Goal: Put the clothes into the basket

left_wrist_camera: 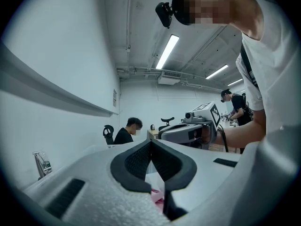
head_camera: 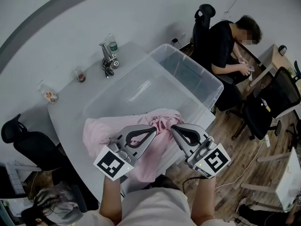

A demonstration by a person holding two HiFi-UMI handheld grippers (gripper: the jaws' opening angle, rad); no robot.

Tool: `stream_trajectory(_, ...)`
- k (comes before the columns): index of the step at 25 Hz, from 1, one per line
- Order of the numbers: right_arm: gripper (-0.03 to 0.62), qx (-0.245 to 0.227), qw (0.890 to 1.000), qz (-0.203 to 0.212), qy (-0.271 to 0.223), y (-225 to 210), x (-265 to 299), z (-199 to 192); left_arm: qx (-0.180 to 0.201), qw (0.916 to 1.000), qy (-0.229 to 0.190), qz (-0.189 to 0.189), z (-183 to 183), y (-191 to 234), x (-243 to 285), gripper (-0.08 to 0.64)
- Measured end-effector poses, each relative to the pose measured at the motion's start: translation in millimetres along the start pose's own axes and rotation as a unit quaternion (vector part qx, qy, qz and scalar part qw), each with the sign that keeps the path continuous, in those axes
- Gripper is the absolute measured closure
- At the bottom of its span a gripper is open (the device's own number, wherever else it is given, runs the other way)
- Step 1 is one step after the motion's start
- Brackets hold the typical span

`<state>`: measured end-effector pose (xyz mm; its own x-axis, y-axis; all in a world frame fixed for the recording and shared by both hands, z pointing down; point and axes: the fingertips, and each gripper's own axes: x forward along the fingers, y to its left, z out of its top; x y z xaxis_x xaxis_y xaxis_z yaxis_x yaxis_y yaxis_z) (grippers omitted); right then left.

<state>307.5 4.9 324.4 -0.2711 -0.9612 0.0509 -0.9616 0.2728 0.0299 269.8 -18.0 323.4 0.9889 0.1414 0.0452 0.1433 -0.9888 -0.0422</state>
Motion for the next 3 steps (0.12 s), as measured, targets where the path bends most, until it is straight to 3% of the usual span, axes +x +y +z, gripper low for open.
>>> stream_trajectory(3, 0.588, -0.002, 1.0, -0.003, 0.003, 7.0, -2.5, 0.8, 0.001, 1.0, -0.001, -0.003, 1.8, -4.6, -5.0, 0.557)
